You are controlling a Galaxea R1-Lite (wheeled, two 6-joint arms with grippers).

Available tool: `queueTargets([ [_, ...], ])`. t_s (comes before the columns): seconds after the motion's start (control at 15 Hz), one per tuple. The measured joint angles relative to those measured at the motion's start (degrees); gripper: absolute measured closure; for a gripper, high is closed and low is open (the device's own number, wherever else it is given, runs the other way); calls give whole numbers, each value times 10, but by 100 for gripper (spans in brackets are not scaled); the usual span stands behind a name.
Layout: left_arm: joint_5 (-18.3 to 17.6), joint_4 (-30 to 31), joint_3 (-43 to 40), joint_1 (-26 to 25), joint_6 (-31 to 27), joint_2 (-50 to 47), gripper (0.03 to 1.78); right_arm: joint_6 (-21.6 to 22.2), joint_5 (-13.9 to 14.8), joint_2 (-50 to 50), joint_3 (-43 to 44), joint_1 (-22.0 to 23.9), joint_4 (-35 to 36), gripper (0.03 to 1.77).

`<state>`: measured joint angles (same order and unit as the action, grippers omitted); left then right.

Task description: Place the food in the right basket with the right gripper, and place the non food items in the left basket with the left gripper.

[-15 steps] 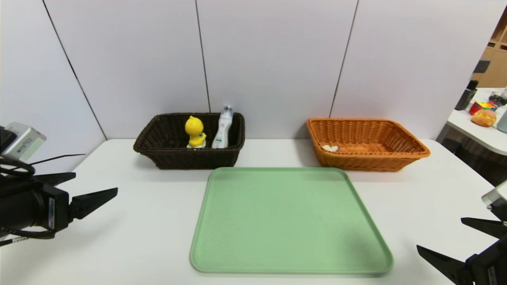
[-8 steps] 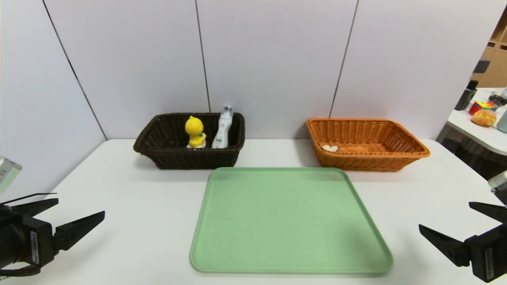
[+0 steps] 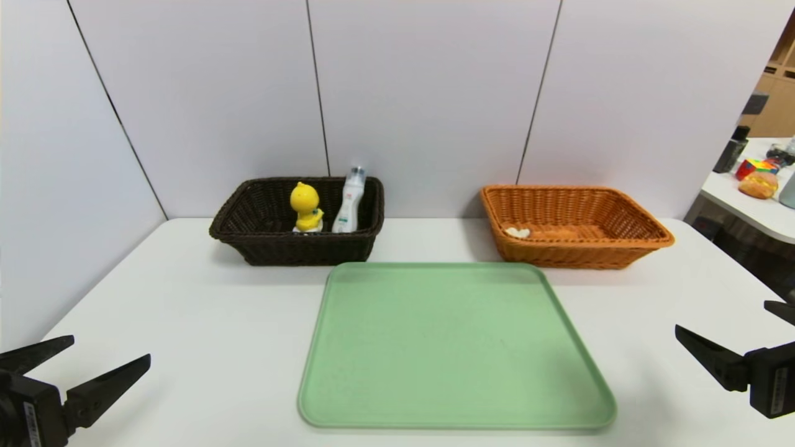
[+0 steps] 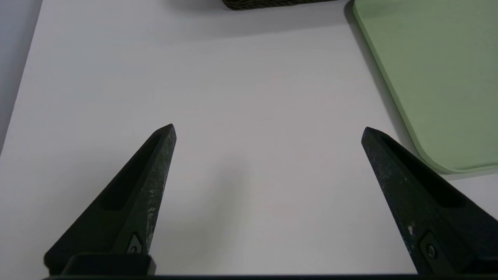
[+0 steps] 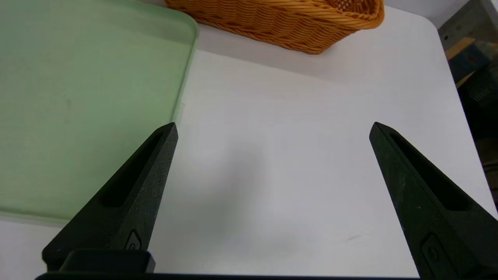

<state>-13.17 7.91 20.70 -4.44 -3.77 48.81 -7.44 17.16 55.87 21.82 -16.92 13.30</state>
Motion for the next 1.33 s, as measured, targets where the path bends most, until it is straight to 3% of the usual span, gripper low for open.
queueTargets([
  [0.67,6,-5,-58,0,8,-121,12,3,-4,-139,-41,111,-5,10],
  [0.87,9,-19,-75,0,15,-170,12,0,-18,-195,-72,121,-8,10],
  [1.07,7,-52,-81,0,17,-223,12,-2,-56,-248,-95,123,-10,10],
  [1.33,9,-58,-90,0,16,-274,12,-9,-63,-297,-118,123,-10,10],
])
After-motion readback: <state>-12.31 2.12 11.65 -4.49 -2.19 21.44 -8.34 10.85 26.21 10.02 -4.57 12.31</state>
